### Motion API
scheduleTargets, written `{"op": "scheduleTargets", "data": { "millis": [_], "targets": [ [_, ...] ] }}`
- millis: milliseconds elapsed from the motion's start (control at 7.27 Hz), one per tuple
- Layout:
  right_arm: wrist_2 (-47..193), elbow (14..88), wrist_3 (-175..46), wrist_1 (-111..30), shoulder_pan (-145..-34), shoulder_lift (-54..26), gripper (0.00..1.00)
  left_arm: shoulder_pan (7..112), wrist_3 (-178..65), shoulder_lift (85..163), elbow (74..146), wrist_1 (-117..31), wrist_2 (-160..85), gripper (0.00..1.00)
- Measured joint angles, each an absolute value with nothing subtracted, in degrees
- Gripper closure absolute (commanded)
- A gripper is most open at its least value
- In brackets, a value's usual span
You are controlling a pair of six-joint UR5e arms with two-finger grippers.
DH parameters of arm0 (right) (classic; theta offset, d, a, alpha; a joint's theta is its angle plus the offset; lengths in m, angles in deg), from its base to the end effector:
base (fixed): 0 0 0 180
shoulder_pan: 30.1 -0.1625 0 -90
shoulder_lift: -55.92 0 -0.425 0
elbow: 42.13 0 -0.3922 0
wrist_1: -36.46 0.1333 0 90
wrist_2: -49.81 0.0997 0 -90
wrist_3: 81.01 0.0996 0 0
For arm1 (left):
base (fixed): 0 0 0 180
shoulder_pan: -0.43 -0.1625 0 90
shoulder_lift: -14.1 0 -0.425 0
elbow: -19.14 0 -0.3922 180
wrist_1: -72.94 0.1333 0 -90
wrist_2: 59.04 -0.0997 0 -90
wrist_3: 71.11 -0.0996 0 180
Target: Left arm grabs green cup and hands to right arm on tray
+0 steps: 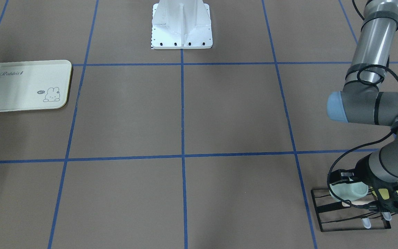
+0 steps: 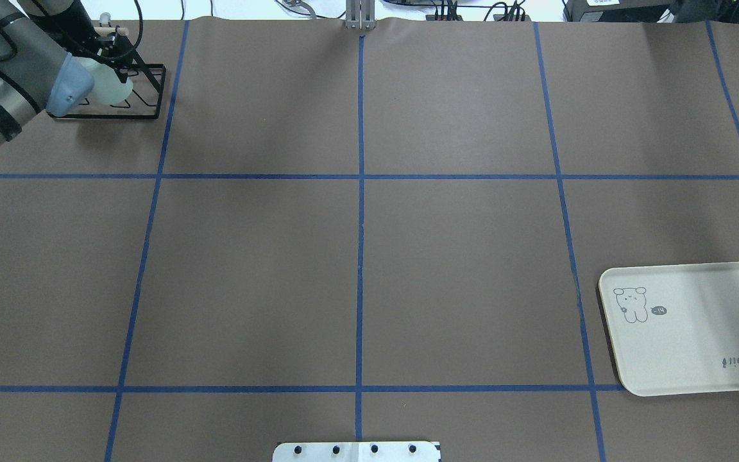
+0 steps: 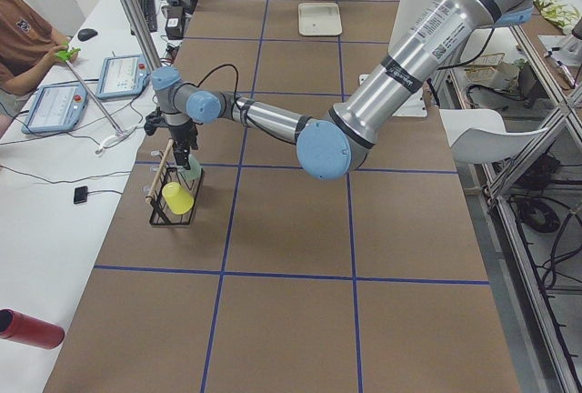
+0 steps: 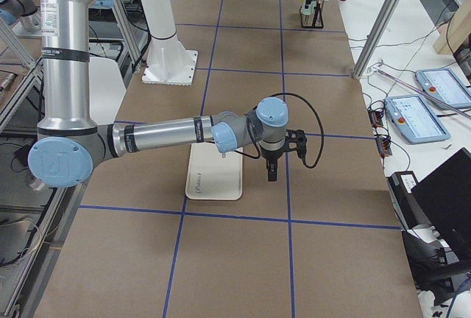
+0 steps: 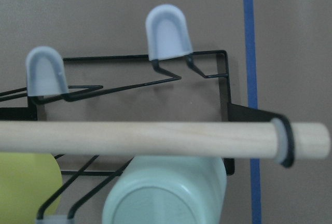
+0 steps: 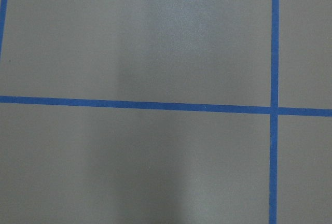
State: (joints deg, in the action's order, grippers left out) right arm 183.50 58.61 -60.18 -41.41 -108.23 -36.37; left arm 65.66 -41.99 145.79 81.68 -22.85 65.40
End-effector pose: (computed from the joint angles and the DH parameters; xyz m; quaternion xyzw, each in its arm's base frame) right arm -0.0376 -0.4924 0.5619 0.0560 -0.3980 0.0051 0.9157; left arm 0.2589 -0.7447 0.4265 0.0159 0.3351 0.0157 0.9419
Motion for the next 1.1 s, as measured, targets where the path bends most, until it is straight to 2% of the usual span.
{"op": "scheduleTargets", "data": {
  "millis": [138, 962, 1100],
  "targets": [
    [183.7, 58.7, -60.2, -41.4, -108.2, -36.4, 0.0, 65.7, -42.0, 145.9, 81.4, -23.0, 65.2, 0.15],
    [184.1, 59.0, -60.2, -41.3, -108.2, -36.4, 0.0, 66.1, -41.8, 146.3, 80.7, -26.6, 63.8, 0.13],
    [184.1, 59.0, -60.2, -41.3, -108.2, -36.4, 0.0, 66.1, -41.9, 146.3, 80.5, -27.4, 63.0, 0.29]
  ]
}}
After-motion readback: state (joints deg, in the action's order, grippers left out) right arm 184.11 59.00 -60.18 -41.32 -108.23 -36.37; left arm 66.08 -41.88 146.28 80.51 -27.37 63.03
